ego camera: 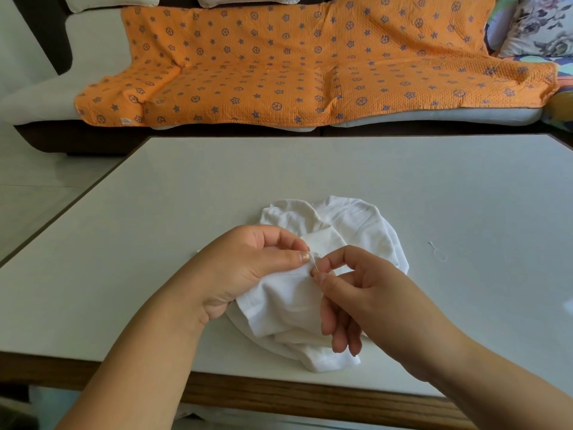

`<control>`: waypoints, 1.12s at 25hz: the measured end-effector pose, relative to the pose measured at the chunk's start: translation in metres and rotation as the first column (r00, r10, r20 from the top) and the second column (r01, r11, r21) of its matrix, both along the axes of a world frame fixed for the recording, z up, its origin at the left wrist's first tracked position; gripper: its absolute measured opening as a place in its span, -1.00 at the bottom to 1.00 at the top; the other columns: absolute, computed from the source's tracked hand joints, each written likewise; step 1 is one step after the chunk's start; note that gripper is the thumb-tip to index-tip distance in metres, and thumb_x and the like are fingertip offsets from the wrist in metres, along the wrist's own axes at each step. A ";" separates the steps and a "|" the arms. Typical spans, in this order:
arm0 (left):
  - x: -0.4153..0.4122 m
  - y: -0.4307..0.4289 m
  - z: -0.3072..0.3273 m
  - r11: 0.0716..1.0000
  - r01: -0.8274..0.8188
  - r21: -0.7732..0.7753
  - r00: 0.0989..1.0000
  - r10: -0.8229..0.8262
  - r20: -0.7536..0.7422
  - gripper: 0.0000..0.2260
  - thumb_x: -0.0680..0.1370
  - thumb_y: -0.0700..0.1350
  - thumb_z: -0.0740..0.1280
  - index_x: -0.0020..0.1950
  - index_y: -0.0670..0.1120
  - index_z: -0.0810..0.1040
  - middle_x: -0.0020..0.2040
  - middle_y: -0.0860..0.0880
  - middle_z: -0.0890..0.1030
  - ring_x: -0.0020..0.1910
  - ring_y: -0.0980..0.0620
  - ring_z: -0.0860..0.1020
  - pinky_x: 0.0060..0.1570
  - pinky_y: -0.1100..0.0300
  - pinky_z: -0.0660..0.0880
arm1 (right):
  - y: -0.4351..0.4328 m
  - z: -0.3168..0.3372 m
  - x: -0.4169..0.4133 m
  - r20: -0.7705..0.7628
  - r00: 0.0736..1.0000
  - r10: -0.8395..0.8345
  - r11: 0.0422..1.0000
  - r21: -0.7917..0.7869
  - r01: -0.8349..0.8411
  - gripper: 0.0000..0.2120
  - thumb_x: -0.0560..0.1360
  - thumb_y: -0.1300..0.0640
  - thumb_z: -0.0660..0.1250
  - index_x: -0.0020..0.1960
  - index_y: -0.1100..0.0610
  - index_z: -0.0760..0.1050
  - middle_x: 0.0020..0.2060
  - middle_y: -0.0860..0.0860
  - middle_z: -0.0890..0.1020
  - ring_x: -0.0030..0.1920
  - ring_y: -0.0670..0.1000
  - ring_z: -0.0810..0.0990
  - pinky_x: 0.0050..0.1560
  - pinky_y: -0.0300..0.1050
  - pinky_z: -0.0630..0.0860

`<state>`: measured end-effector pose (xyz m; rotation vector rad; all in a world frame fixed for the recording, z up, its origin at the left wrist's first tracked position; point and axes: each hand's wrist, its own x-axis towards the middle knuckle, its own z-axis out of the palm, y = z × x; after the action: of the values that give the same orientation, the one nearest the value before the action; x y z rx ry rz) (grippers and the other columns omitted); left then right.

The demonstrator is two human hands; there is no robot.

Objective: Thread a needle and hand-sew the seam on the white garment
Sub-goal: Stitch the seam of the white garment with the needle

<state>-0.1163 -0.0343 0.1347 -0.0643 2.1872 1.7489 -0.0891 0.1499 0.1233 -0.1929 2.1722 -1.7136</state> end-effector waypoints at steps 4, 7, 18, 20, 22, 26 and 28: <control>0.002 0.000 0.001 1.000 0.023 0.014 0.999 -0.023 -0.029 -0.83 0.30 -0.03 0.49 -0.14 -0.03 0.68 -0.15 0.01 0.71 -0.08 0.17 0.64 0.12 0.20 0.43 | 0.001 0.000 -0.001 0.012 1.000 0.003 1.000 0.009 -0.003 -0.91 0.62 0.09 0.22 0.01 0.11 0.45 -0.46 0.08 0.62 -0.49 0.07 0.52 -0.50 -0.21 0.41; 0.001 0.000 0.000 0.999 0.034 0.012 0.999 -0.034 -0.040 -0.81 0.30 -0.03 0.49 -0.13 -0.04 0.69 -0.12 -0.05 0.72 -0.06 0.12 0.66 0.18 0.16 0.45 | 0.001 0.000 -0.001 0.020 1.000 0.003 1.000 0.018 -0.003 -0.91 0.62 0.09 0.22 0.01 0.10 0.45 -0.46 0.08 0.62 -0.49 0.07 0.52 -0.50 -0.22 0.40; 0.005 0.006 0.003 0.993 0.037 -0.117 0.993 -0.049 -0.105 -0.96 0.44 -0.18 0.50 -0.12 -0.07 0.70 -0.16 0.02 0.74 -0.07 0.15 0.68 0.06 0.31 0.48 | -0.002 -0.005 -0.003 -0.014 0.998 -0.065 0.997 0.033 0.066 -0.90 0.62 0.09 0.23 0.00 0.12 0.45 -0.44 0.07 0.64 -0.49 0.05 0.54 -0.49 -0.20 0.43; 0.006 0.008 0.003 0.990 0.045 -0.132 0.993 -0.059 -0.107 -0.95 0.44 -0.16 0.50 -0.12 -0.06 0.70 -0.15 0.03 0.74 -0.06 0.17 0.68 0.04 0.36 0.49 | -0.003 -0.005 -0.002 -0.014 0.996 -0.093 0.996 0.004 0.093 -0.89 0.62 0.11 0.23 0.00 0.15 0.45 -0.43 0.08 0.65 -0.50 0.02 0.55 -0.48 -0.20 0.45; 0.005 0.009 0.002 0.992 0.033 -0.124 0.993 -0.046 -0.108 -0.94 0.45 -0.15 0.49 -0.09 -0.05 0.70 -0.15 0.03 0.74 -0.06 0.19 0.68 -0.03 0.44 0.49 | -0.003 -0.004 -0.002 0.004 0.994 -0.111 0.993 -0.048 0.112 -0.88 0.63 0.14 0.22 0.01 0.19 0.44 -0.39 0.11 0.66 -0.50 0.00 0.56 -0.47 -0.21 0.47; 0.005 0.011 -0.001 0.992 0.050 -0.118 0.991 -0.064 -0.117 -0.87 0.47 -0.11 0.48 0.01 0.01 0.71 -0.09 0.10 0.73 0.00 0.28 0.65 -0.04 0.51 0.47 | -0.004 -0.002 -0.001 0.028 0.992 -0.127 0.982 -0.136 0.129 -0.89 0.63 0.16 0.21 0.03 0.22 0.40 -0.34 0.16 0.68 -0.47 0.04 0.61 -0.43 -0.18 0.51; 0.006 0.012 0.000 0.985 0.089 -0.147 0.984 -0.110 -0.143 -0.86 0.49 -0.14 0.45 0.03 0.03 0.72 -0.07 0.15 0.73 0.03 0.32 0.62 0.03 0.52 0.46 | -0.004 -0.003 -0.002 0.028 0.987 -0.157 0.969 -0.187 0.160 -0.90 0.62 0.16 0.23 0.05 0.19 0.36 -0.33 0.18 0.68 -0.43 0.11 0.63 -0.40 -0.11 0.54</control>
<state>-0.1099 -0.0219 0.1343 0.1458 2.3744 1.5904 -0.0916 0.1455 0.1203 -0.0573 2.0625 -2.0056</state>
